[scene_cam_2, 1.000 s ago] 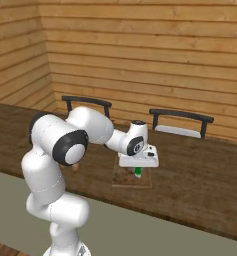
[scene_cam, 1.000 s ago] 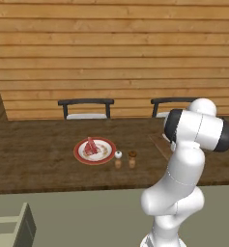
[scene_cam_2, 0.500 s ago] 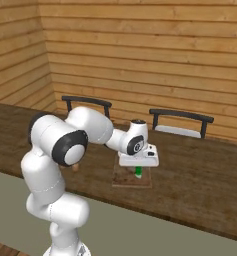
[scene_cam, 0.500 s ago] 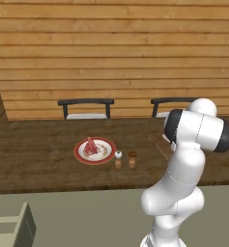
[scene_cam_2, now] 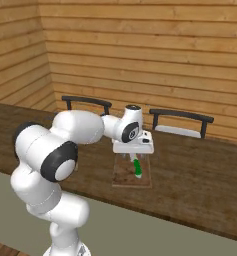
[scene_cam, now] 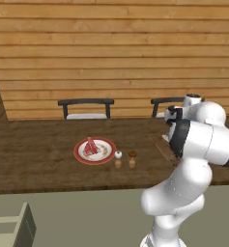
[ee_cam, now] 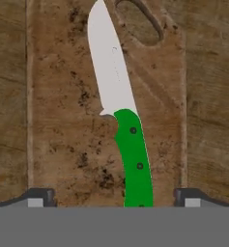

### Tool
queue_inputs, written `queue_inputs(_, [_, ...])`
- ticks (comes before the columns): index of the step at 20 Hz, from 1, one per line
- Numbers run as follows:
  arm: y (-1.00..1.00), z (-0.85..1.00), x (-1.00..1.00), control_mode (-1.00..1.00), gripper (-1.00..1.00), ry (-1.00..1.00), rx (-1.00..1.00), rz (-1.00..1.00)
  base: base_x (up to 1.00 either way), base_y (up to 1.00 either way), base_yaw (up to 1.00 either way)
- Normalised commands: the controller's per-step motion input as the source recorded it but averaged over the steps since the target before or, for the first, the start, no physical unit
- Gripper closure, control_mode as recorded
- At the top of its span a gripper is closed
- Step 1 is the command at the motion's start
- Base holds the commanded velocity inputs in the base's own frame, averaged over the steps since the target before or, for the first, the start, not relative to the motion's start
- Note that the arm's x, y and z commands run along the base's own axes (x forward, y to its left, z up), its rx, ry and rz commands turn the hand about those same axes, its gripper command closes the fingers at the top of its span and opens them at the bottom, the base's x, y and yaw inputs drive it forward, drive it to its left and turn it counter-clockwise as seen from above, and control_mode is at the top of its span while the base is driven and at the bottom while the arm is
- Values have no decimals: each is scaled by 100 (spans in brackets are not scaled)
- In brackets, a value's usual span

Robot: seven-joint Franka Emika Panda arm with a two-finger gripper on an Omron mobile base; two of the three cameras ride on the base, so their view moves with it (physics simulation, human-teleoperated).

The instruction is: Pick up the knife from the drawer and place it on the cutting board. Then place the meat from the plate to the cutting board.

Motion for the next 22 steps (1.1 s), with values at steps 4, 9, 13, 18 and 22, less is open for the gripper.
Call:
queue_inputs(4, [90,82,0,-100,-100,-12,2,0,0,0,0])
queue_inputs(9, [100,70,0,-100,-100,-13,4,0,0,0,0])
queue_inputs(13, [100,47,0,-100,-100,-14,5,0,0,0,0])
queue_inputs(18, [100,33,0,-100,-100,-12,1,0,0,0,0])
queue_inputs(22, [100,19,3,-100,-100,-12,0,0,0,0,0])
